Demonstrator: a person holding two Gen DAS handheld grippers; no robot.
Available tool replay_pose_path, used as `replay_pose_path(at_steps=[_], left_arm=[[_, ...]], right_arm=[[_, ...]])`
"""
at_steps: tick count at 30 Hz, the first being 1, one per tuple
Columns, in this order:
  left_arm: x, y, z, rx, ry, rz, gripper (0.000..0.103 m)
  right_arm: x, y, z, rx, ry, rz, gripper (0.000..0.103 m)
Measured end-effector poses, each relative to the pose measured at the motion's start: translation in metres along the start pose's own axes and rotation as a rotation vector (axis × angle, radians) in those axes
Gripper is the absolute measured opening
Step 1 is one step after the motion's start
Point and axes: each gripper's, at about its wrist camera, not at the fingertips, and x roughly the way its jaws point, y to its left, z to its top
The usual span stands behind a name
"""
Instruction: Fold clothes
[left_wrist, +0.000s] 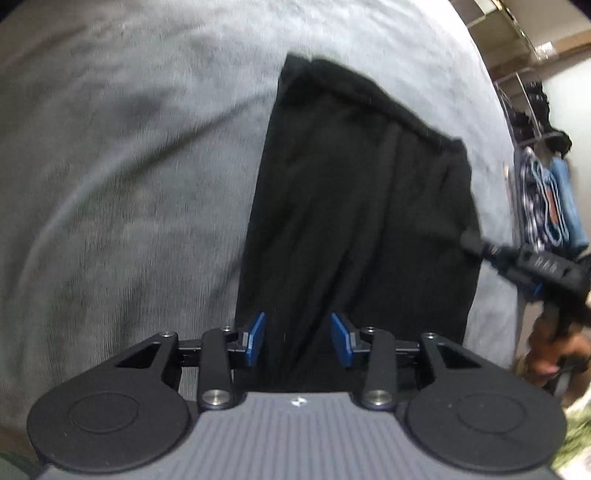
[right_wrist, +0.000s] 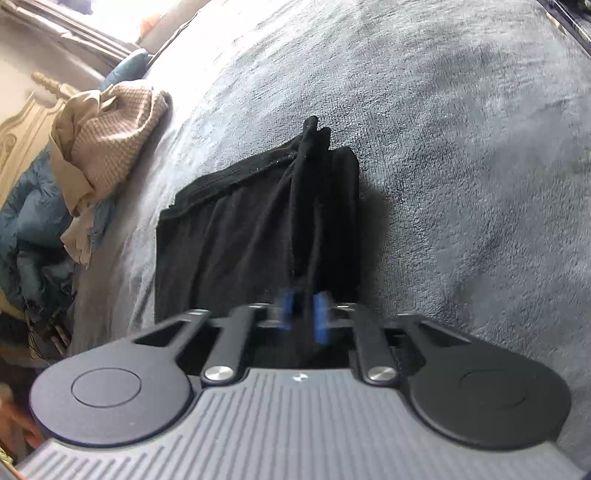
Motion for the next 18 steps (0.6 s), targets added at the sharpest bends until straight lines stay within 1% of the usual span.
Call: replay_pose_path(at_steps=[2,8,14,16,18], left_arm=[[0.0,0.003,-0.007,0.012,0.008,-0.021,0.04],[-0.003,0.009,-0.013,0.022,0.011,-0.043,0.04],[-0.005,0.018,-0.011,0.022,0.001,-0.061,0.041],[-0.002,0.02,-0.011,0.025,0.002,-0.053,0.041],[0.002,0.024,-0.011,0.024,0.005,-0.044,0.042]], right_arm=[[-0.007,0.005,-0.001,-0.012,0.004,0.003,0.003],[-0.015,0.011,-0.015,-0.037,0.043,-0.046,0.003],[-0.029,0.013,-0.011,-0.055,-0.01,-0.092,0.002],[-0.027,0.011,-0.012,-0.058,-0.007,-0.115,0.002],[-0.017,0.004,-0.014,-0.049,0.011,-0.144,0.003]])
